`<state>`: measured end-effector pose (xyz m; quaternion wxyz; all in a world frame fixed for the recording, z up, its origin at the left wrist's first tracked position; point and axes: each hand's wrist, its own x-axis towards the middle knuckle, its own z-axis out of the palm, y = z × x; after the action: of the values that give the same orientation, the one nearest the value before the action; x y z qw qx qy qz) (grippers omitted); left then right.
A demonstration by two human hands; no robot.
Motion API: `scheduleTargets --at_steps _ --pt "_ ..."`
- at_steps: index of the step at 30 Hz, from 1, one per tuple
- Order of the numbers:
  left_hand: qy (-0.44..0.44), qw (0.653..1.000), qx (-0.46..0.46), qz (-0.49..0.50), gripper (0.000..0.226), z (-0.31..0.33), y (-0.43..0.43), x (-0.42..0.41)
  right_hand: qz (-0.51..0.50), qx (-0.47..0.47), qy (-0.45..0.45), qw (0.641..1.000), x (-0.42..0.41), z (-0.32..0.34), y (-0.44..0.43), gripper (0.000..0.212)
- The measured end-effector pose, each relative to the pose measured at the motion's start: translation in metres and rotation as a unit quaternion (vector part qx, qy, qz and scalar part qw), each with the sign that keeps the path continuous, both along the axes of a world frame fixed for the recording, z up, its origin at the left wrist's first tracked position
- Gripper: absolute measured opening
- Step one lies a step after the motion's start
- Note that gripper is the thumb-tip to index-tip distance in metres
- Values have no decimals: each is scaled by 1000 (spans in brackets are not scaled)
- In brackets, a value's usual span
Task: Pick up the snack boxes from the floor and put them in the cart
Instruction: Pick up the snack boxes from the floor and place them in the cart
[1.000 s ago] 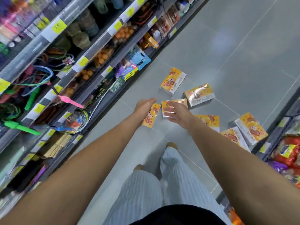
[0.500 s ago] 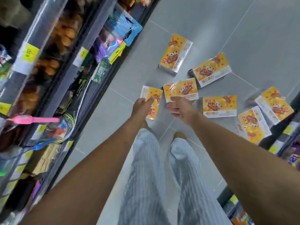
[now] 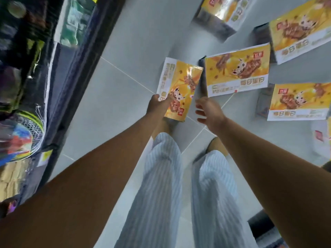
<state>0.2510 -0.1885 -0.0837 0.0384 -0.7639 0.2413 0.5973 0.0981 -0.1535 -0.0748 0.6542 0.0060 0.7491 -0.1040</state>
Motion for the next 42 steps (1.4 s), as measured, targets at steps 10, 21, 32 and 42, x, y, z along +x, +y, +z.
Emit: scheduleTargets --at_steps 10,21,32,42 --pt "-117 989 -71 -62 66 -140 -3 0 -58 -3 -14 998 22 -147 20 37" --pt "40 999 -21 2 39 -165 14 25 -116 -55 -87 988 29 -184 40 53" --pt "99 989 50 95 37 -74 52 19 -76 -40 -93 992 -4 -92 59 46" --pt "153 953 74 251 93 77 91 -4 105 -73 -54 990 -42 56 52 64"
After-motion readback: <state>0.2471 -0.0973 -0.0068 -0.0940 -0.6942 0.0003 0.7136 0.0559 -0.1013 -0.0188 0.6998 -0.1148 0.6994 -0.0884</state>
